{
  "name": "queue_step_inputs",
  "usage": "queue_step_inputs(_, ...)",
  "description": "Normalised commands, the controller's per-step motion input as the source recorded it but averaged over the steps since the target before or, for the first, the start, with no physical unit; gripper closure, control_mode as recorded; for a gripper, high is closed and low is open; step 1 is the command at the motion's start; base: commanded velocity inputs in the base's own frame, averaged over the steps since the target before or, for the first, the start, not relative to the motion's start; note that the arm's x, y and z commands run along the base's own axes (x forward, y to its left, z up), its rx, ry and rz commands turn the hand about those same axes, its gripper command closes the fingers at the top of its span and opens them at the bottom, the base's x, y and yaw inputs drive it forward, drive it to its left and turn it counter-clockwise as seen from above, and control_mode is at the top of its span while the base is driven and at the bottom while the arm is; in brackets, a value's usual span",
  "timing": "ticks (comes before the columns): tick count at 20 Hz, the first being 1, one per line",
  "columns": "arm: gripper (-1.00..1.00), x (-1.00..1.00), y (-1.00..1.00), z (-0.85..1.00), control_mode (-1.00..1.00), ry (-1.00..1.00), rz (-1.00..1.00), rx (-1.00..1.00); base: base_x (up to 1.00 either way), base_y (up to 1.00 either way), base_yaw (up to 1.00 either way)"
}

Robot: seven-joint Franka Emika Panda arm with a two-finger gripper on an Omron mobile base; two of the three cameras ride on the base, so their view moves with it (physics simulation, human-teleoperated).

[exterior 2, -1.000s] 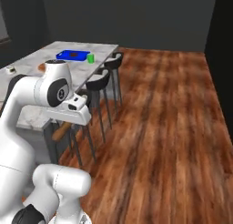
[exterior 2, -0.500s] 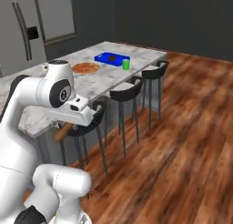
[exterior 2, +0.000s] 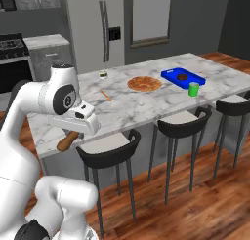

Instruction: Take the pizza cutter from the drawer on the right and place it on the dining counter for cutting.

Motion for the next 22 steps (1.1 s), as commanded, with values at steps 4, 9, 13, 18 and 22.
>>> queue_step_inputs(4,1.00,0.00,0.00,0.00,1.00,0.00,0.00,0.00,0.60,-0.57,0.69)
queue_step_inputs(9,1.00,0.00,0.00,0.00,1.00,0.00,0.00,0.00,0.33,-0.78,0.65)
queue_step_inputs(13,1.00,0.00,0.00,0.00,1.00,0.00,0.00,0.00,0.00,-1.00,0.50)
queue_step_inputs(18,1.00,0.00,0.00,0.00,1.00,0.00,0.00,0.00,0.00,-1.00,0.37)
queue_step_inputs(22,1.00,0.00,0.00,0.00,1.00,0.00,0.00,0.00,0.01,-1.00,0.24)
